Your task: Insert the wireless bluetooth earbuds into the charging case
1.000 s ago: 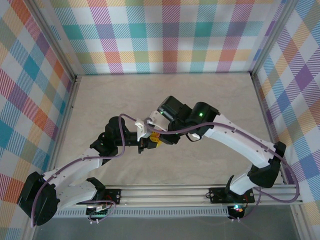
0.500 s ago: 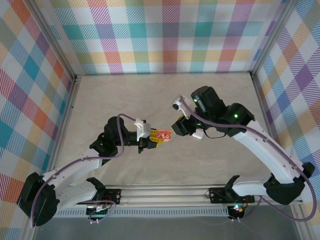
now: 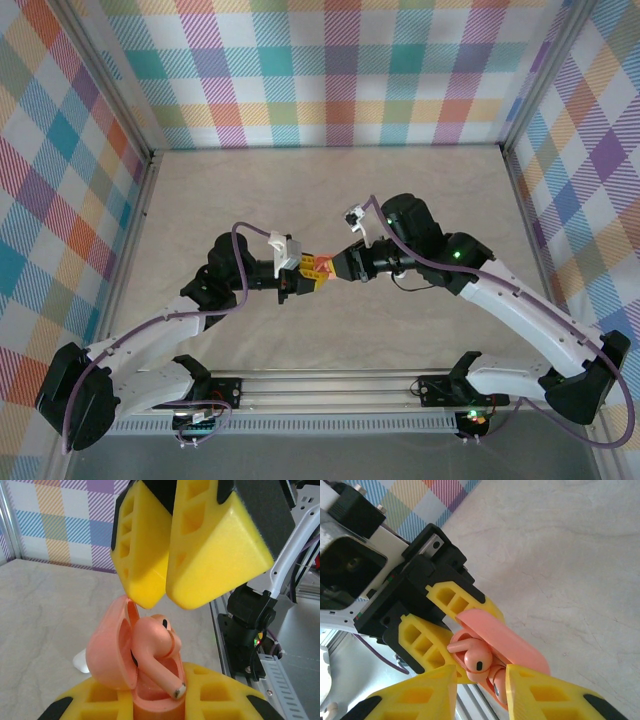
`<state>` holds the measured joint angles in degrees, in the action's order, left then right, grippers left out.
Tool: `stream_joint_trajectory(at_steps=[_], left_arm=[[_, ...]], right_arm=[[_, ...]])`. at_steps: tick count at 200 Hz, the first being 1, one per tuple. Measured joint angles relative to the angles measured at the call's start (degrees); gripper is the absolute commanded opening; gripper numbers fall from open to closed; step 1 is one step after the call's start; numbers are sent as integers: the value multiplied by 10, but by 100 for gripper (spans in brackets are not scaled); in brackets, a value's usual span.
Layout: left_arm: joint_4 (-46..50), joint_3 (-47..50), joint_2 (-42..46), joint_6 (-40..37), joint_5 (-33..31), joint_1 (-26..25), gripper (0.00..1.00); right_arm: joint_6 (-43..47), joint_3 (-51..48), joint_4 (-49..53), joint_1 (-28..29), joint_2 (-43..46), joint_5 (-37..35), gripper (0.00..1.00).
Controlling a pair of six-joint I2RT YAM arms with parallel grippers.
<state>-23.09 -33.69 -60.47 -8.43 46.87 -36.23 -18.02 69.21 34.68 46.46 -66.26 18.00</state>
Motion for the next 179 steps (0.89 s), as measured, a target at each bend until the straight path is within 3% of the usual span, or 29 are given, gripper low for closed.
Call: stream_joint_trajectory(at_steps=[179], left_arm=[[4,-2,-1,3,-11,0,0]], right_arm=[[55,84,86,63,-62,-103,32]])
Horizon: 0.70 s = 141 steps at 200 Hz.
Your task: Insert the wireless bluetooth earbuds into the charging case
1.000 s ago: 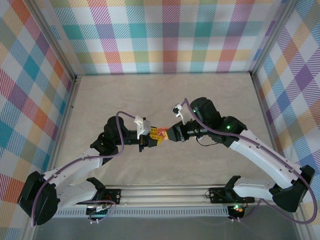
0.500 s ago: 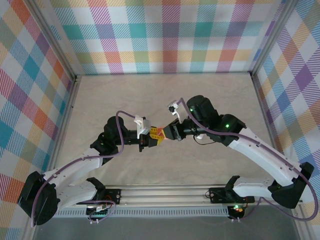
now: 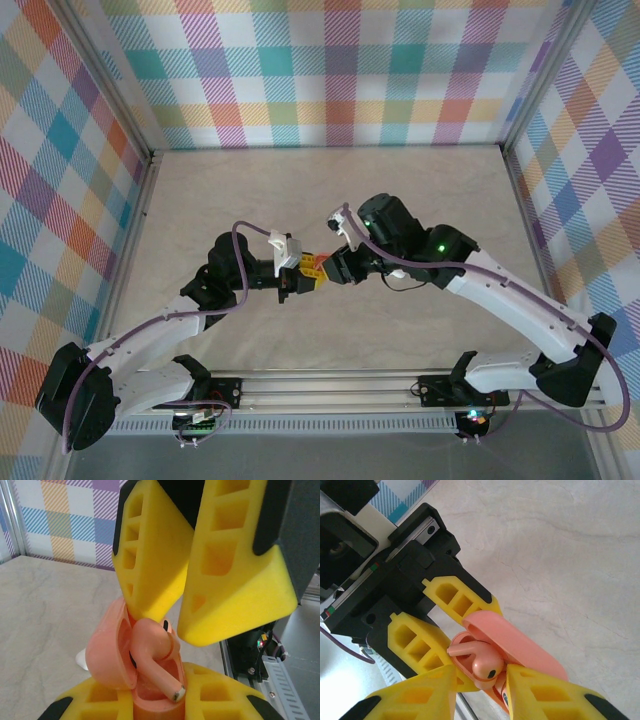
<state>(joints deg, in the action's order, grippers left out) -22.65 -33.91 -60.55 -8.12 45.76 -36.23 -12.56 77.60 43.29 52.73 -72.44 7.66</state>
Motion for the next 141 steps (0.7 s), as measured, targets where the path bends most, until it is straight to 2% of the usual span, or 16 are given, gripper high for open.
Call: stream_joint_trajectory(at_steps=[71,141], left_arm=[[3,0,-1,0,-9,0,0],[17,0,-2,0,-13,0,0]], right_arm=[[17,21,19,6,-23,-16,31],[40,31,34,16,-40,-40,20]])
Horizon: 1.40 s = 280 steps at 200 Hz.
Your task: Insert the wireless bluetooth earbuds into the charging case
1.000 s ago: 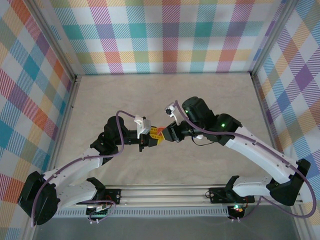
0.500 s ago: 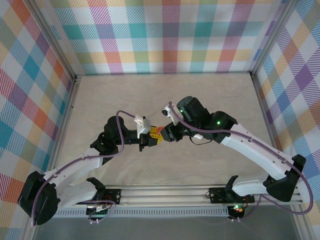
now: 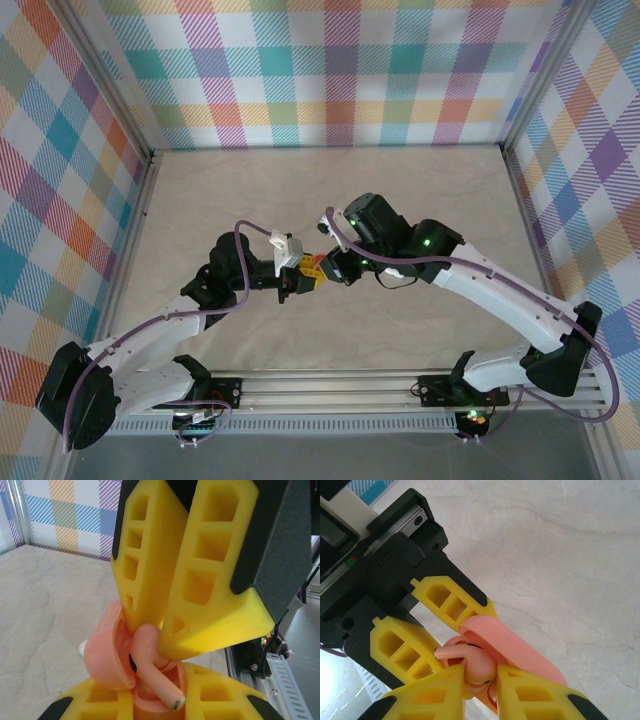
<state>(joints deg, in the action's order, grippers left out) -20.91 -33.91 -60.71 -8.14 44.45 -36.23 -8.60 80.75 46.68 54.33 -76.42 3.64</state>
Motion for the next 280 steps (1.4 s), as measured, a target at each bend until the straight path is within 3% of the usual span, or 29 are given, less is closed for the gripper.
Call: stream_joint_trajectory(at_steps=[135,216,280], left_arm=[[-3,0,0,-3,0,0,0],[-4,0,0,-2,0,0,0],[-5,0,0,-2,-2,0,0]], right_arm=[[21,0,-4,4,29,-17,0],[76,3,10,47,27,-104,0],[87,6,-1,47,30,-125,11]])
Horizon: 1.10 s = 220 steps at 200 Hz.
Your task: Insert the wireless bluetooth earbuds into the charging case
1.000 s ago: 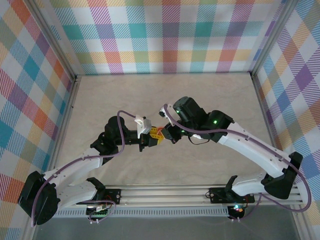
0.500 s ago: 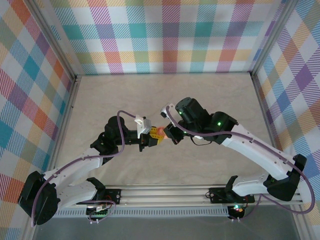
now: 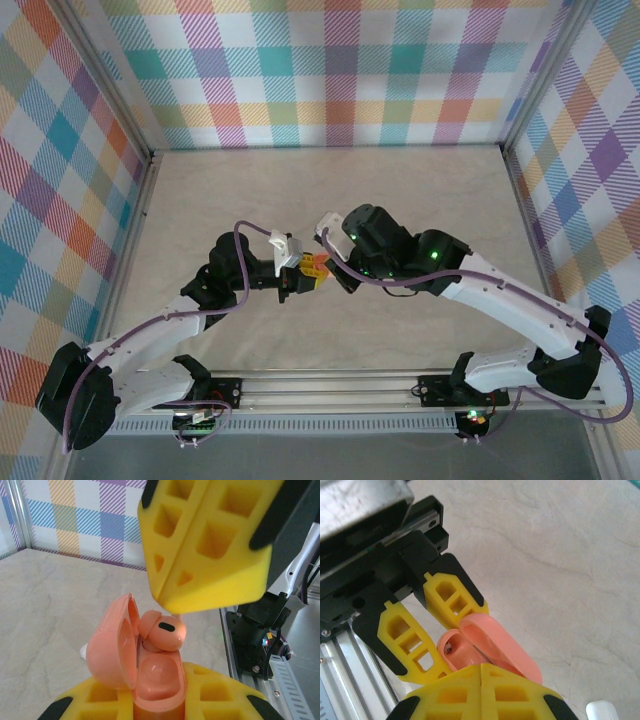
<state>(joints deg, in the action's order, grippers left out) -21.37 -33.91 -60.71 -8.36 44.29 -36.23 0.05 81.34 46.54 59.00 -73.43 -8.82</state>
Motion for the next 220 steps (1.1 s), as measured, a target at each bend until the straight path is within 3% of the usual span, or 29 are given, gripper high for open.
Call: stream_joint_trajectory(at_steps=[122,220], left_arm=[[-2,0,-8,0,0,0,0],[-4,0,-7,0,0,0,0]], right_arm=[[-59,46,66,-31,-14,87,41],[-67,81,127,-32,-68,89,43]])
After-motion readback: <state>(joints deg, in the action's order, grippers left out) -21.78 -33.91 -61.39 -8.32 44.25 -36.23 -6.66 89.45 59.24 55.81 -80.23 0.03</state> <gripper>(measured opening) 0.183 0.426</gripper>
